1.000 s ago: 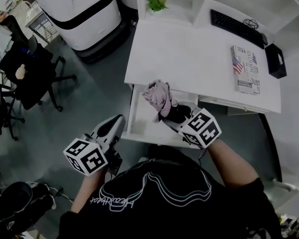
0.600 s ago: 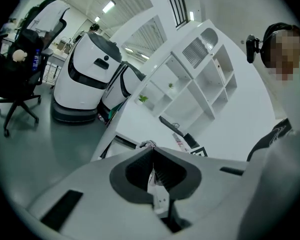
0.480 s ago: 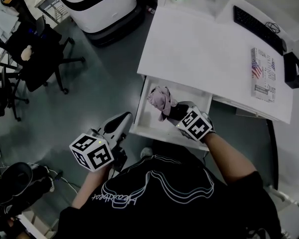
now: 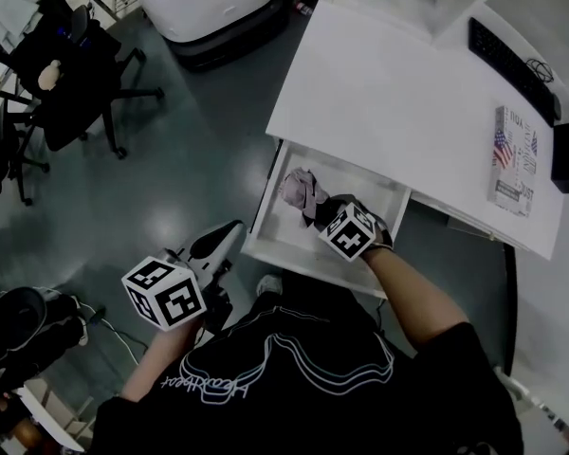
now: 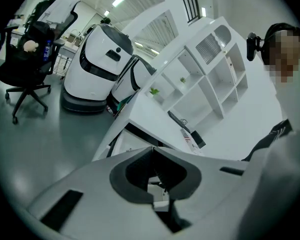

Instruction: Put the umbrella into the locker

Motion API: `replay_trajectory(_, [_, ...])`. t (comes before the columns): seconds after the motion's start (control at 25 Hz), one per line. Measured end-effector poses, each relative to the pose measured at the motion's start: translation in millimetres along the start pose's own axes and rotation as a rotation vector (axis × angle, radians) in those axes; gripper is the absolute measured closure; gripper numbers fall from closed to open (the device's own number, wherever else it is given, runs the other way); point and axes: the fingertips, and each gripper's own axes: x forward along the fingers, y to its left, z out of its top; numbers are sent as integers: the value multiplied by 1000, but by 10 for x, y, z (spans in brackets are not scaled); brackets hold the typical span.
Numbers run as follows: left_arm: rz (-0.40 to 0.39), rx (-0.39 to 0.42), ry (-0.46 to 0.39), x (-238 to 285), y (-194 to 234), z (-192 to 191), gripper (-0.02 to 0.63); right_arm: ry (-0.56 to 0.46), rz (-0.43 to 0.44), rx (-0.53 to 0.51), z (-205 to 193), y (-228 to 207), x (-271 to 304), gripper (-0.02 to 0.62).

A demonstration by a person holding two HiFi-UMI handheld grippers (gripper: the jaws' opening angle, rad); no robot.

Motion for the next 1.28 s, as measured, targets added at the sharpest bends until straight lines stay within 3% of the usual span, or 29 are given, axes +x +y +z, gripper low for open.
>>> replay_trajectory(0.32, [16,-23,-3,-29,122,-31,600,110,-61,-70,-234,-184,401,351])
replay_trajectory(0.56, [23,-33,-2,-37,186,-41,600,101,-70,-63,-259,-211,491,337])
replay_trajectory(0.68, [13,-28,-5,-31,158,-24,600,109,-68,-18,-275,-211,478,285])
replay_trajectory(0.76, [3,-23,-7,-31,126,-10,600,85,-57,75,-274,-232,418,252])
replay_trajectory(0.88, [-14,-17,-12,-61,83,13,600,8,-49,240,-201,-312,233,230])
replay_trajectory(1.04, [-48,34,-5,-108,-22,34,600,-150,-54,325,89,-350,-263,216])
replay_trajectory(1.28, [-111,181,-10,-300,-346,98,600,-540,-141,364,633,-92,-1658,334])
